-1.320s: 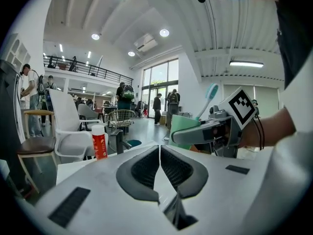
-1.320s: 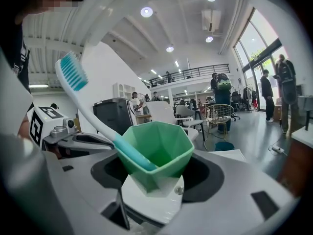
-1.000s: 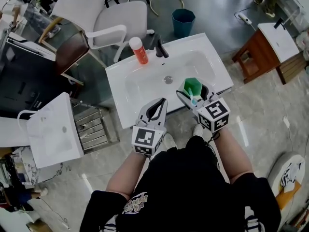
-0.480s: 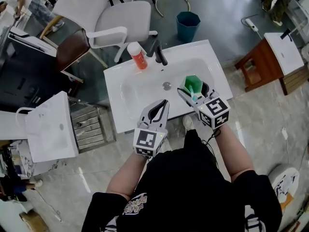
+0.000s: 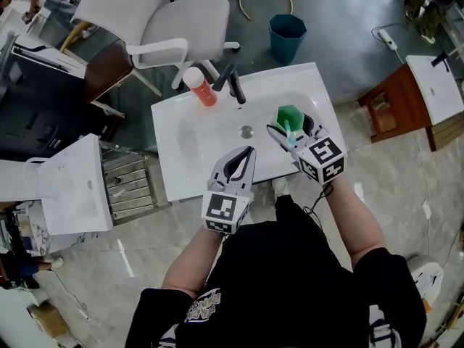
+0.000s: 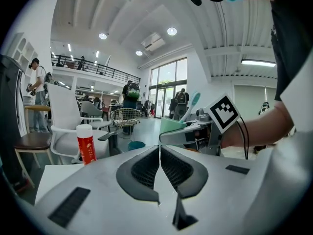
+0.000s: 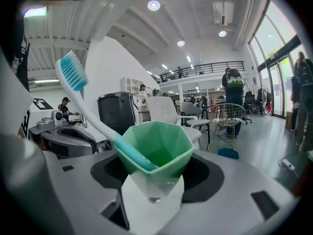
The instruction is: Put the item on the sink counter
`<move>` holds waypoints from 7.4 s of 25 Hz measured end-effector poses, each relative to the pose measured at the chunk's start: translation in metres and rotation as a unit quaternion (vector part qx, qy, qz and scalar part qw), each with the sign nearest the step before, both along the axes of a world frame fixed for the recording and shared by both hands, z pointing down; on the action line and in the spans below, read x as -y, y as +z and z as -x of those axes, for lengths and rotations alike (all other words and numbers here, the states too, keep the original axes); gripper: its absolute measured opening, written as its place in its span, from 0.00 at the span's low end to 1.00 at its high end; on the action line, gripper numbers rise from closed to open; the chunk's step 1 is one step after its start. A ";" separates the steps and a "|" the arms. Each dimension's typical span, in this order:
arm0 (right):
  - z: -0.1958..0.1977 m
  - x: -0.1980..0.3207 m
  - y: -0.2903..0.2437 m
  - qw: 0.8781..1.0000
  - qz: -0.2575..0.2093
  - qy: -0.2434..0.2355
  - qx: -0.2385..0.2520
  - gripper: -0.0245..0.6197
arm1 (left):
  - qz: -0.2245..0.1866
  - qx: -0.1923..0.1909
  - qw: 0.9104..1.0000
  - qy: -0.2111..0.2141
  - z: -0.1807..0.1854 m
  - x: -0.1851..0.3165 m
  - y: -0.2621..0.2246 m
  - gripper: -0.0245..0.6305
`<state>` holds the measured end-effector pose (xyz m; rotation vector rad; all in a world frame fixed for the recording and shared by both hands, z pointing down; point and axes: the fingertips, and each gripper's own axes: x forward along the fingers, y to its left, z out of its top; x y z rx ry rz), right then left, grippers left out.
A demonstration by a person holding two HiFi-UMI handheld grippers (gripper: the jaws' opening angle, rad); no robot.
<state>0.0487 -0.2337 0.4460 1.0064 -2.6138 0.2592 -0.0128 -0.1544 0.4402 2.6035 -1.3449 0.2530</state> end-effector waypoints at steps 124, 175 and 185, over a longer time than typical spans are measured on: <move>0.024 -0.021 0.008 0.994 -0.065 0.089 0.001 0.18 | -0.008 -0.019 0.999 0.025 0.077 -0.041 0.004 0.07; 0.063 -0.153 -0.016 0.996 -0.030 0.064 0.052 0.12 | -0.004 -0.019 0.999 0.045 0.077 -0.085 0.002 0.07; 0.064 -0.150 -0.019 0.996 -0.031 0.061 0.051 0.12 | -0.001 -0.021 0.999 0.042 0.080 -0.083 0.002 0.07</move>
